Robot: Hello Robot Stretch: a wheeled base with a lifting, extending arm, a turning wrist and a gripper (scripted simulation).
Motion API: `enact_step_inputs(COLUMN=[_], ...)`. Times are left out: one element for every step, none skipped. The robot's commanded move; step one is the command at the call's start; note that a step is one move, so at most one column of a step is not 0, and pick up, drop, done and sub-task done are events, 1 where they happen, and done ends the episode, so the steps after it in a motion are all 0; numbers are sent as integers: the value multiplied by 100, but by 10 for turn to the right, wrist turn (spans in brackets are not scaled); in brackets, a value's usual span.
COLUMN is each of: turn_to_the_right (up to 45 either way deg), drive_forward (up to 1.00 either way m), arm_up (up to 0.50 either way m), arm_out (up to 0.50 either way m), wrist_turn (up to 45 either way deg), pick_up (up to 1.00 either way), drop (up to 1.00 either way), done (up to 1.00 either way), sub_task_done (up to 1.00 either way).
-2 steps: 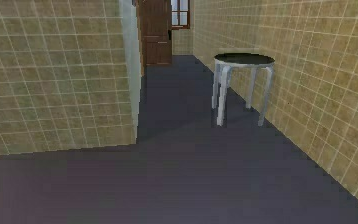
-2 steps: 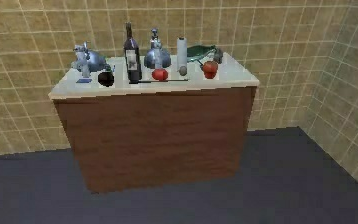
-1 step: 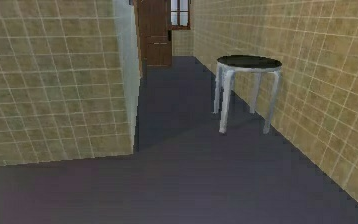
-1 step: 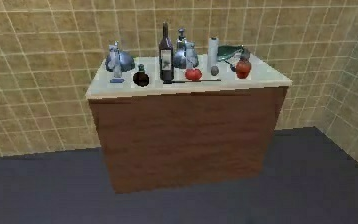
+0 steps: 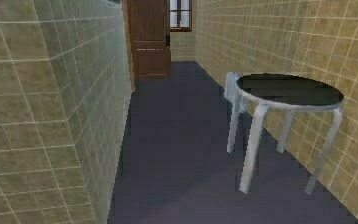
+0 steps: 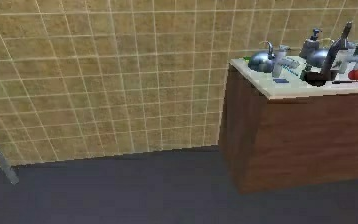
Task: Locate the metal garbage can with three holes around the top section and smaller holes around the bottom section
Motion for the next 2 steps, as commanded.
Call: enact_step_inputs(turn_to_the_right=[0,-90], drive_forward=[80,0], arm_up=[0,0], arm_out=[0,0], wrist_turn=[0,0], pick_up=[0,0], drop=[0,0], done=[0,0], sub_task_done=[0,0])
